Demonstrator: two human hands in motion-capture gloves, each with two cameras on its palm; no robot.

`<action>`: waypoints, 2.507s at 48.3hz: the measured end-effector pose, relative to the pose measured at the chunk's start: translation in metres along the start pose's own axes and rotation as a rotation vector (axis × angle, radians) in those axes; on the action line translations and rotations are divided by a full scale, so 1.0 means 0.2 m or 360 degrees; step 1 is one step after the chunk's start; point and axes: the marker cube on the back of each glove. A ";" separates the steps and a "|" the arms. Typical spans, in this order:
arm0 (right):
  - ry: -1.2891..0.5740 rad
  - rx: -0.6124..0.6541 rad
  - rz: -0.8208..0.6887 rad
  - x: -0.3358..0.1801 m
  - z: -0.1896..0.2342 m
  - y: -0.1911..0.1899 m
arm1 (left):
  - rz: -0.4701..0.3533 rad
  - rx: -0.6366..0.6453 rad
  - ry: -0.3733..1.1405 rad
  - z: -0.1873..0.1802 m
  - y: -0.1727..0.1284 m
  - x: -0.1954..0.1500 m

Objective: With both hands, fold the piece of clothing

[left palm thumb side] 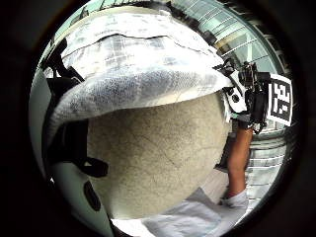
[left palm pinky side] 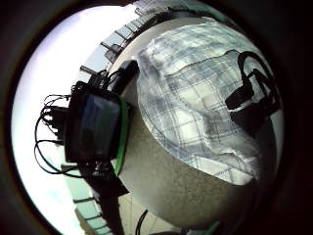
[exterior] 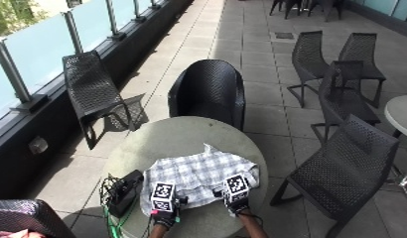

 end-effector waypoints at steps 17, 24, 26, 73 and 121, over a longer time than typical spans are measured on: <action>-0.0268 -0.0882 0.0041 0.02 -0.60 -0.48 | -0.0308 -0.0241 -0.0020 -0.53 -0.38 -0.17; -0.0032 -0.0849 0.0187 -0.01 -0.32 -0.71 | -0.0502 -0.0113 -0.0241 -0.45 -0.54 -0.21; 0.0021 -0.0862 0.0164 -0.02 -0.25 -0.74 | -0.0485 -0.0074 -0.0245 -0.39 -0.57 -0.21; -0.0300 -0.0751 0.1007 0.45 -0.09 0.10 | -0.0292 0.0091 0.0108 -0.01 -0.51 -0.18; -0.1242 -0.0464 0.0483 -1.03 -0.57 -0.65 | -0.0443 0.0488 0.0654 -0.55 -0.19 -0.49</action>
